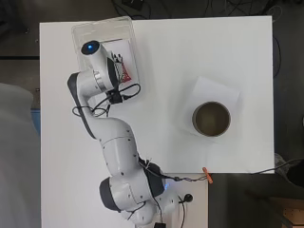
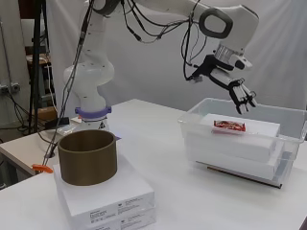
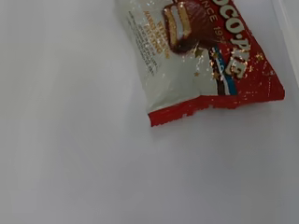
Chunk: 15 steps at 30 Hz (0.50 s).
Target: Teleoperate dual arm-hand system to remove items from a box
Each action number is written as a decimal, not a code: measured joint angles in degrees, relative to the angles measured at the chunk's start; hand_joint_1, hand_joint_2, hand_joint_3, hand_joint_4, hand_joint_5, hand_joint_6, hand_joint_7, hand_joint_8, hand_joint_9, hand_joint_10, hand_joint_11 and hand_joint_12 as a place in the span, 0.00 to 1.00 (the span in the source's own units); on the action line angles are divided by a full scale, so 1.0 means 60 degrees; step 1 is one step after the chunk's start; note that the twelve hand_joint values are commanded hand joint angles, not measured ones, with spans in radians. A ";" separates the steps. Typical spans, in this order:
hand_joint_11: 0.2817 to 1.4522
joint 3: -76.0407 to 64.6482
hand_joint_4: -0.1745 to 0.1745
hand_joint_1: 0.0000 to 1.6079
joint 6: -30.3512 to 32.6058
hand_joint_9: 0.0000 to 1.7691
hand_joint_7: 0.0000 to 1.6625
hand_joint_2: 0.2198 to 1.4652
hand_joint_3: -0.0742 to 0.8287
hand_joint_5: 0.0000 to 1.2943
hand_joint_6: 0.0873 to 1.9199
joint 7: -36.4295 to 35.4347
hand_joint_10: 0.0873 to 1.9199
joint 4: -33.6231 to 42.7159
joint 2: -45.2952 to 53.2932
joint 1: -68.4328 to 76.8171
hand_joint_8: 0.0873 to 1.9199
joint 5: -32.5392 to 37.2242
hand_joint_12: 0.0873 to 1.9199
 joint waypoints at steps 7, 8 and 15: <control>0.28 -0.0140 0.37 0.01 0.0265 0.35 0.33 0.66 0.09 0.24 0.00 0.0222 0.00 -0.0373 -0.0256 -0.0034 0.00 0.0283 0.00; 0.28 -0.0173 0.37 0.01 0.0250 0.35 0.33 0.66 0.09 0.25 0.00 0.0357 0.00 -0.0443 -0.0168 -0.0035 0.00 0.0179 0.00; 0.26 -0.0480 0.37 0.00 0.0275 0.31 0.28 0.64 0.08 0.17 0.00 0.0899 0.00 -0.0976 -0.0005 -0.0106 0.00 0.0241 0.00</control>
